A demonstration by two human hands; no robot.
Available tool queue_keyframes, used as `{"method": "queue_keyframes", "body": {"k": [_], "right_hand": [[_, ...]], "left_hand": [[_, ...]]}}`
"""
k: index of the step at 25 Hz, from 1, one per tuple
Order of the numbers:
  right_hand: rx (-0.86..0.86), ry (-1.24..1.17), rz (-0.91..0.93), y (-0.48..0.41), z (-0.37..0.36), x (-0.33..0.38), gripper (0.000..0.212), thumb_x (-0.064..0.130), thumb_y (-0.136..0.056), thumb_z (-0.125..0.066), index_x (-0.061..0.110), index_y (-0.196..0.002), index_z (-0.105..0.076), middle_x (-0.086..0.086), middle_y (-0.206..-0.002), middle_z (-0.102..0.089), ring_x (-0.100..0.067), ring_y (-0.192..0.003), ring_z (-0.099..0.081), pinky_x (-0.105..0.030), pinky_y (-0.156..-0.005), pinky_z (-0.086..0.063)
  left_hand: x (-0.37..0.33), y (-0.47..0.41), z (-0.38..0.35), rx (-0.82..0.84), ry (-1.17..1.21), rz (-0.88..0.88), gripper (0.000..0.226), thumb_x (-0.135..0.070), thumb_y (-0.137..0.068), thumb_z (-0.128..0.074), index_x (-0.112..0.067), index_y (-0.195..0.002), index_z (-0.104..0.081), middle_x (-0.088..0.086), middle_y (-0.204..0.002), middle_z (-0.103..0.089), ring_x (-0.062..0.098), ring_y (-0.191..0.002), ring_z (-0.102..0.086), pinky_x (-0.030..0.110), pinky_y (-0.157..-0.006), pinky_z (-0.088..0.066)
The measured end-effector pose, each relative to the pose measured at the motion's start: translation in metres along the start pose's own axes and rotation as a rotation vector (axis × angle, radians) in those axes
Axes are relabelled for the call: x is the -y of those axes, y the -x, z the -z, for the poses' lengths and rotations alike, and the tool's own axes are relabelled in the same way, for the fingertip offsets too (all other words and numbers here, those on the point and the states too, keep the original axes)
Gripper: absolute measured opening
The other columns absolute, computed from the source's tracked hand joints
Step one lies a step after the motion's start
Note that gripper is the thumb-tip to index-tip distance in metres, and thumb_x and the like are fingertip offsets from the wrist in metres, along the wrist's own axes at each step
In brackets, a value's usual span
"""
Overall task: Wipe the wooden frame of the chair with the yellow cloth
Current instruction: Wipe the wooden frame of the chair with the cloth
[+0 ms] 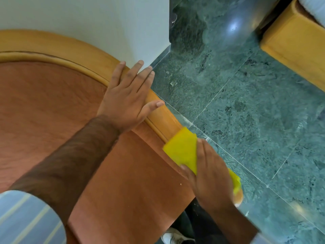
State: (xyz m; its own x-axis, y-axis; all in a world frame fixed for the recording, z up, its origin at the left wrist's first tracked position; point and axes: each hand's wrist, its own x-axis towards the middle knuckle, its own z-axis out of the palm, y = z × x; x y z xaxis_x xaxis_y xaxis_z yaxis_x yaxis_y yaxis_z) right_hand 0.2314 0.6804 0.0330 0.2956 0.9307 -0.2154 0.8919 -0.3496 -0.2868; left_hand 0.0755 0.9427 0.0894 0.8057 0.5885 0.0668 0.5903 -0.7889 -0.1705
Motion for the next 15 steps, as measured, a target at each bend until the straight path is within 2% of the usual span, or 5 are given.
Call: {"method": "queue_keyframes", "body": {"k": [4,6,11,15], "right_hand": [[-0.154,-0.169,0.156,-0.101,0.0,0.074,0.084,0.064,-0.101,-0.038,0.004,-0.158,-0.028,-0.019,-0.165,-0.033,-0.035,-0.152,-0.035,-0.05,-0.119,-0.037],[-0.195,-0.176,0.193,-0.114,0.001,0.081,0.084,0.066,-0.1,-0.039,0.006,-0.159,-0.029,-0.018,-0.165,-0.034,-0.034,-0.152,-0.034,-0.049,-0.119,-0.036],[-0.039,-0.036,0.13,-0.039,0.0,0.012,0.089,0.07,-0.097,-0.041,0.012,-0.162,-0.02,-0.018,-0.163,-0.037,-0.036,-0.146,-0.044,-0.049,-0.113,-0.046],[0.028,0.078,0.036,0.052,0.001,-0.057,0.09,0.068,-0.094,-0.049,0.011,-0.16,-0.025,-0.019,-0.159,-0.043,-0.037,-0.139,-0.051,-0.047,-0.11,-0.049]], "left_hand": [[0.0,0.0,-0.006,-0.055,0.04,0.0,0.082,-0.063,-0.108,-0.015,-0.004,-0.156,-0.044,0.012,-0.163,-0.05,0.031,-0.159,-0.034,0.06,-0.129,-0.018],[0.001,-0.001,-0.007,-0.079,0.084,0.003,0.079,-0.062,-0.109,-0.018,-0.005,-0.155,-0.047,0.01,-0.162,-0.052,0.029,-0.158,-0.035,0.059,-0.129,-0.018],[0.0,-0.001,-0.004,-0.068,0.087,-0.008,0.082,-0.062,-0.109,-0.012,-0.003,-0.156,-0.044,0.016,-0.162,-0.05,0.034,-0.158,-0.035,0.062,-0.129,-0.017],[0.001,0.0,-0.002,-0.033,0.098,0.016,0.088,-0.065,-0.107,-0.006,-0.002,-0.157,-0.042,0.017,-0.163,-0.048,0.034,-0.159,-0.031,0.06,-0.13,-0.012]]}}
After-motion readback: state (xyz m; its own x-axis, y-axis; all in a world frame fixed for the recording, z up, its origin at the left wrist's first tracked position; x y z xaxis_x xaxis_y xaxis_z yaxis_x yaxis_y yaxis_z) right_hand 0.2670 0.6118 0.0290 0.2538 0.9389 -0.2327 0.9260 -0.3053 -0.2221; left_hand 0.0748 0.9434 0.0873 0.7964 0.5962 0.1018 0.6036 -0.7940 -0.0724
